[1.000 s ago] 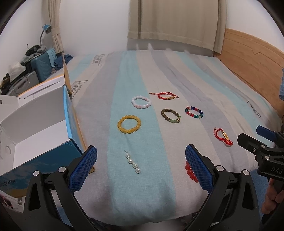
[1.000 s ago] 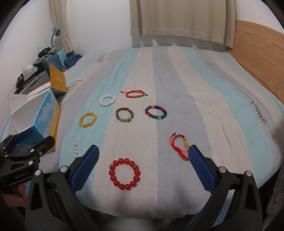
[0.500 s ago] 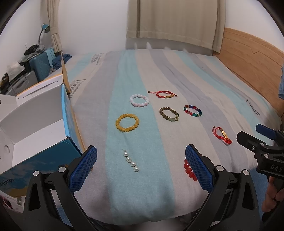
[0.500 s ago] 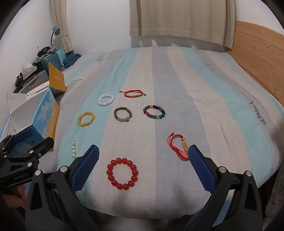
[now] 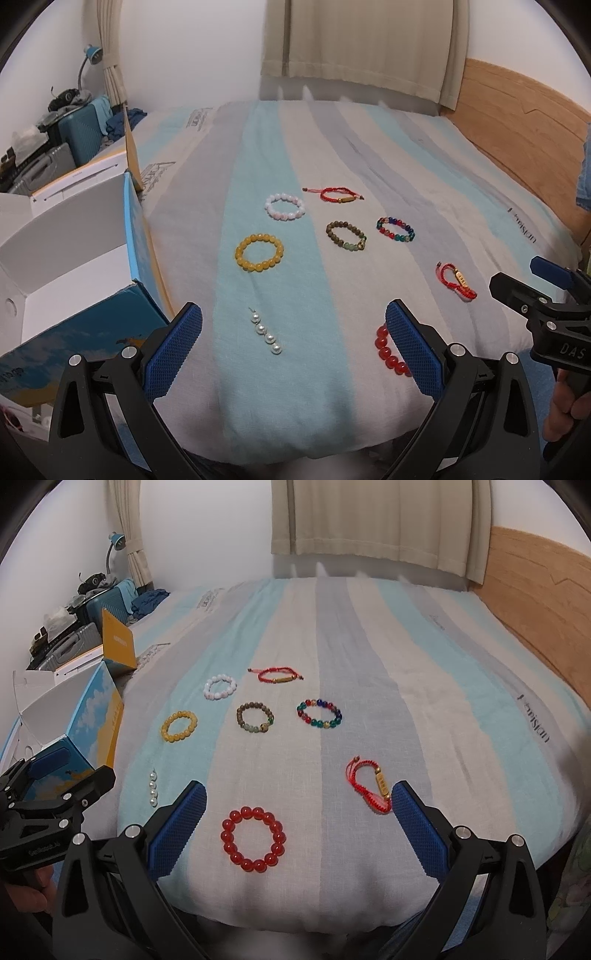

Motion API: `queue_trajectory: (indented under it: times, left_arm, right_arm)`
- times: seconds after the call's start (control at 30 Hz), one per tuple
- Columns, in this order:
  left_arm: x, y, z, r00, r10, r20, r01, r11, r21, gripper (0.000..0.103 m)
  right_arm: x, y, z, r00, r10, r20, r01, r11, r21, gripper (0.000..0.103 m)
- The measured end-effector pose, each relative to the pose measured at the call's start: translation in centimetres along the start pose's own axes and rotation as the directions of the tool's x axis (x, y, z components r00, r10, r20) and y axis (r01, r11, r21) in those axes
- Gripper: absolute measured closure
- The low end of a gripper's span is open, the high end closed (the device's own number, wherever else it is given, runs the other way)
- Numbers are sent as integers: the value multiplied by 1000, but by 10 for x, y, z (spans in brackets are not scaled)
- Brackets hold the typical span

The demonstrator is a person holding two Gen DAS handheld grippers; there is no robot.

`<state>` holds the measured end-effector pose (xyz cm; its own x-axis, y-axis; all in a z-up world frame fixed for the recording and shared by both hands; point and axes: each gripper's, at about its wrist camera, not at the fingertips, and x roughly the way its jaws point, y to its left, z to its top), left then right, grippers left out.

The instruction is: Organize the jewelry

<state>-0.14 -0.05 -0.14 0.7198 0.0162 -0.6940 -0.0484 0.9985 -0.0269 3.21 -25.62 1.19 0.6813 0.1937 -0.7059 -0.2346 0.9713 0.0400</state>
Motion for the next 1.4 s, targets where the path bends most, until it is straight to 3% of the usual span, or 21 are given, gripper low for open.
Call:
queue_trajectory:
  times: [0.77, 1.4]
  left_arm:
    - [15, -2, 16, 998, -28, -51, 29, 1000, 7, 6]
    - [98, 13, 2, 979, -39, -198, 40, 999, 1, 6]
  right_arm:
    - [10, -8, 26, 999, -13, -36, 14, 1000, 5, 7]
    - [84, -58, 28, 982, -50, -182, 50, 999, -5, 7]
